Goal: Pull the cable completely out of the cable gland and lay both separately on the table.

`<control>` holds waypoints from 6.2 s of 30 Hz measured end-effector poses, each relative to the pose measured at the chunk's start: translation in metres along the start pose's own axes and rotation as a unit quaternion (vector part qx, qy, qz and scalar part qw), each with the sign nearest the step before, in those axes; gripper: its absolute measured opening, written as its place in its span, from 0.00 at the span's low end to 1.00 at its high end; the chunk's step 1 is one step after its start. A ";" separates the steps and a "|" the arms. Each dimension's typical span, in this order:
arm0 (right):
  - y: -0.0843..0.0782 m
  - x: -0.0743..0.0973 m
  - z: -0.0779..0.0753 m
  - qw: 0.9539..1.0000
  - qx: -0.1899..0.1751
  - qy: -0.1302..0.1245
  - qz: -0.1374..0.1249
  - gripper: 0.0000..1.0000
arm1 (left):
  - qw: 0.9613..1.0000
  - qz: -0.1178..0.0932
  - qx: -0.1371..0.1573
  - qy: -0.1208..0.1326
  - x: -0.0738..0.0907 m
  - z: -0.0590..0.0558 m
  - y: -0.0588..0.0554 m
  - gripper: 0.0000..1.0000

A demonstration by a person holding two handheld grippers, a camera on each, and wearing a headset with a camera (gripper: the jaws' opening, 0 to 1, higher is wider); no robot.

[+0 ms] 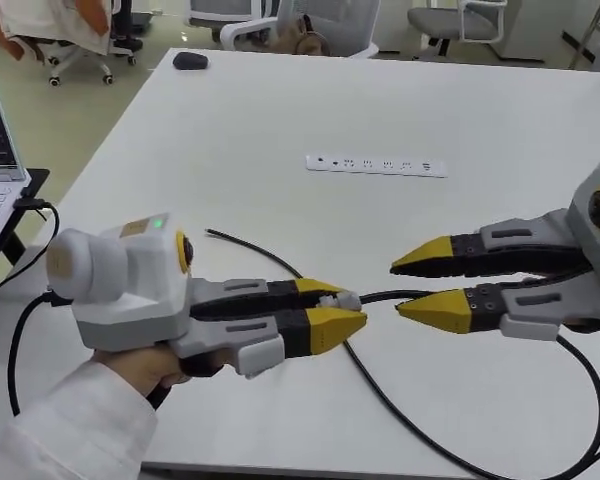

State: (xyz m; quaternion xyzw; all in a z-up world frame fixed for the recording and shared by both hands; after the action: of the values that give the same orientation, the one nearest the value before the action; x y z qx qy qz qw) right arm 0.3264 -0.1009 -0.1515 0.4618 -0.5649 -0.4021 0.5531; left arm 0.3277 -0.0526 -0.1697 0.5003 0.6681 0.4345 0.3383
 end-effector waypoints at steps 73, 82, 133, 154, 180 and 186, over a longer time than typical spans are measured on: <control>-0.077 0.053 -0.009 0.993 -0.092 -0.062 0.047 0.04 | 1.000 -0.014 -0.004 0.011 0.002 0.003 0.005 0.17; -0.079 0.053 -0.010 0.992 -0.096 -0.066 0.050 0.05 | 0.999 -0.025 -0.027 0.012 0.001 0.002 0.009 0.17; -0.012 -0.014 -0.005 0.999 0.026 0.028 0.033 0.05 | 0.999 -0.016 -0.028 0.013 0.001 0.002 0.007 0.17; -0.021 0.004 -0.011 1.000 0.003 -0.002 0.028 0.05 | 0.999 -0.010 -0.027 0.015 0.000 0.003 0.005 0.17; -0.051 0.047 -0.017 0.996 -0.047 -0.067 0.039 0.05 | 1.000 -0.011 -0.024 0.014 0.002 0.006 0.005 0.17; -0.054 0.045 -0.017 0.996 -0.053 -0.066 0.038 0.05 | 1.000 -0.011 -0.023 0.017 0.002 0.007 0.005 0.17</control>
State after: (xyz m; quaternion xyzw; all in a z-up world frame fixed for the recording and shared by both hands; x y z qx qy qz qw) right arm 0.3493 -0.1573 -0.1908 0.3824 -0.5956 -0.4395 0.5531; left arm 0.3354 -0.0480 -0.1676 0.4775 0.6692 0.4543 0.3433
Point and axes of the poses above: the centre of the closed fingertips' face, and the gripper's own axes: x roughly backward along the fingers, z roughly to its left, y roughly out of its top, the point moved 2 cm from there along x, roughly backward along the fingers
